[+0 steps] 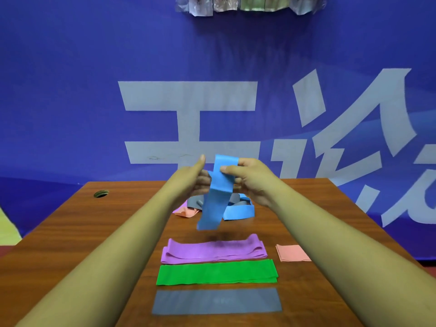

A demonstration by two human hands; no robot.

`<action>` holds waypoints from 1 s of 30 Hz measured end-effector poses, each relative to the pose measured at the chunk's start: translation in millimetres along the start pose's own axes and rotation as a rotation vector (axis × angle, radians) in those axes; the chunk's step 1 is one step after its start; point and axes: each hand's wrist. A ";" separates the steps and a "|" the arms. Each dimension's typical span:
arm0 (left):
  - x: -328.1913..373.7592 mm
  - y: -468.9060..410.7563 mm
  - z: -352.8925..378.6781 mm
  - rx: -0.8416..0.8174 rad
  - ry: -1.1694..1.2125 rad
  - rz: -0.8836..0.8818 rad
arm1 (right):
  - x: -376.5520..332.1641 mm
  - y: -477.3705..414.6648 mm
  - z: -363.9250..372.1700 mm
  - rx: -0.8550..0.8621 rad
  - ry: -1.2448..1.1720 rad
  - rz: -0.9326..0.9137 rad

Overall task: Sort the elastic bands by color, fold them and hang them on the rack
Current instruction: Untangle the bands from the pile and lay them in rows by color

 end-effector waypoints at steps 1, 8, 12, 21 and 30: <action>-3.9 5.8 2.4 -0.016 -0.030 -0.025 | -3.4 -0.4 -0.1 0.031 -0.010 -0.005; -6.2 34.0 13.2 -0.091 -0.025 0.299 | -18.2 -2.2 0.7 0.138 -0.017 0.003; 7.5 37.7 17.8 -0.026 0.008 0.410 | -20.4 1.1 -2.9 0.088 -0.033 0.064; 29.1 26.5 15.2 0.154 -0.070 0.523 | -32.2 3.6 -12.0 0.252 0.503 -0.335; 20.8 27.7 5.8 0.149 -0.156 0.490 | -35.9 2.5 1.1 0.155 0.710 -0.485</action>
Point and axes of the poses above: each hand's wrist, its own y-axis away from the middle knuckle, its own z-axis out of the palm, x = y × z, and after that the axes turned 5 degrees about -z, right-handed
